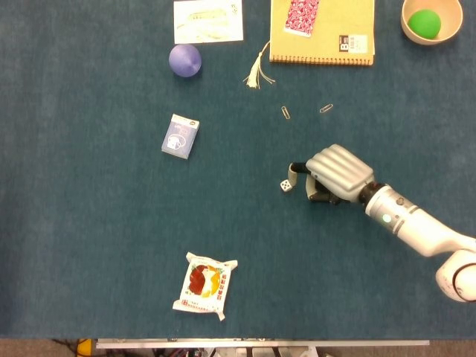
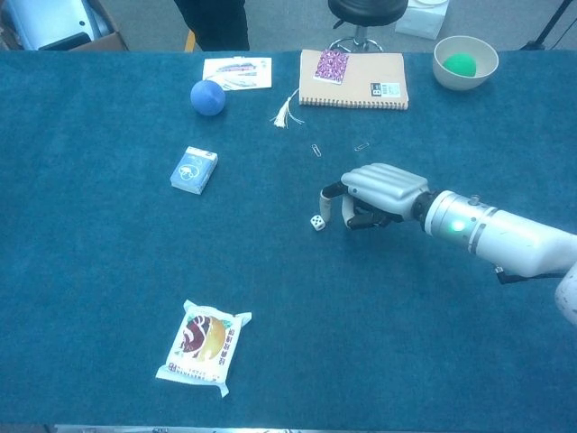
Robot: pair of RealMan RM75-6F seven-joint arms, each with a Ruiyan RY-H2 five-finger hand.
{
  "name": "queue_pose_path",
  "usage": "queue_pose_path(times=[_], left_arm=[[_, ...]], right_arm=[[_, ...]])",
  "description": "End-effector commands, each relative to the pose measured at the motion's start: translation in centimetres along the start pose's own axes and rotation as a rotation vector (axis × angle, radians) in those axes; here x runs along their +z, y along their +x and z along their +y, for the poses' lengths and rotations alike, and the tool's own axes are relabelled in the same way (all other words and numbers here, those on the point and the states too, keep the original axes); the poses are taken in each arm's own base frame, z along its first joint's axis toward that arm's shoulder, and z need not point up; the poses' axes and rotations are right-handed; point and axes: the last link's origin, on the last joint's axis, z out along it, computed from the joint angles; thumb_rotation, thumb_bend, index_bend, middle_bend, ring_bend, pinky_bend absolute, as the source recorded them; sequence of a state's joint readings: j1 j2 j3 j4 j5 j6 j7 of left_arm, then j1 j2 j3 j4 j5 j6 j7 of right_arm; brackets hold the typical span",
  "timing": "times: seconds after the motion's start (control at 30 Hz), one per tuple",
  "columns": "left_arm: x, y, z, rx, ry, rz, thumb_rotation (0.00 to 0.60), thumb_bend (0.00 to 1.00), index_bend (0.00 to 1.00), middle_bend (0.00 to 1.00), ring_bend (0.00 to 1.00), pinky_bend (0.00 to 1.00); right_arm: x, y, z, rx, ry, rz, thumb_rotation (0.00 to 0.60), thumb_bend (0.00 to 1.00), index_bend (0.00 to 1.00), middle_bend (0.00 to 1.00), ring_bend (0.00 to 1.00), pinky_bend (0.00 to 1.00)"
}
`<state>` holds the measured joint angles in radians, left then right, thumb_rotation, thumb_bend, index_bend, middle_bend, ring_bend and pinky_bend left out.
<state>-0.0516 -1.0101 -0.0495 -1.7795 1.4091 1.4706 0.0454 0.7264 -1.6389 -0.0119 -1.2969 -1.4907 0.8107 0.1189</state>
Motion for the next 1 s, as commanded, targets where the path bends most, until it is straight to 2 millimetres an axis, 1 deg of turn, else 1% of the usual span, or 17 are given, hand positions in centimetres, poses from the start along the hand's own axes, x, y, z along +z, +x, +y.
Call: queue_pose_path(times=[0.03,0.53,0.67,0.8,0.9,1.0], left_arm=[[0.0,0.0,0.0,0.0,0.0,0.0,0.6,0.0,0.48,0.44,0.28,0.44],[0.0,0.1,0.0,-0.004,0.001,0.003,0.6,0.0,0.48,0.44,0.28,0.44],[0.0,0.2,0.0,-0.005,0.001,0.005,0.6,0.0,0.48,0.44,0.28,0.44],[0.0,0.2,0.0,-0.005,0.002,0.006,0.6,0.0,0.48,0.44,0.28,0.44],[0.0,0.1,-0.1,-0.001,0.003,0.004,0.6,0.0,0.48,0.44,0.28,0.44],[0.0,0.0,-0.2,0.006,0.005,-0.002,0.6,0.0,0.48,0.44,0.28,0.44]], right_arm=[[0.0,0.0,-0.1,0.004,0.01,0.006,0.35,1.0,0.43,1.0,1.0,1.0],[0.4,-0.6,-0.7,0.049,0.055,0.022,0.35,1.0,0.43,1.0,1.0,1.0],[0.3,-0.4,-1.0,0.069,0.071,0.032,0.35,1.0,0.43,1.0,1.0,1.0],[-0.6,0.4,-1.5,0.044,0.108,0.054,0.35,1.0,0.43,1.0,1.0,1.0],[-2.0,1.3,-1.6,-0.013,0.127,0.069,0.35,1.0,0.43,1.0,1.0,1.0],[-4.1,2.4,-1.4,-0.101,0.123,0.081,0.35,1.0,0.43,1.0,1.0,1.0]])
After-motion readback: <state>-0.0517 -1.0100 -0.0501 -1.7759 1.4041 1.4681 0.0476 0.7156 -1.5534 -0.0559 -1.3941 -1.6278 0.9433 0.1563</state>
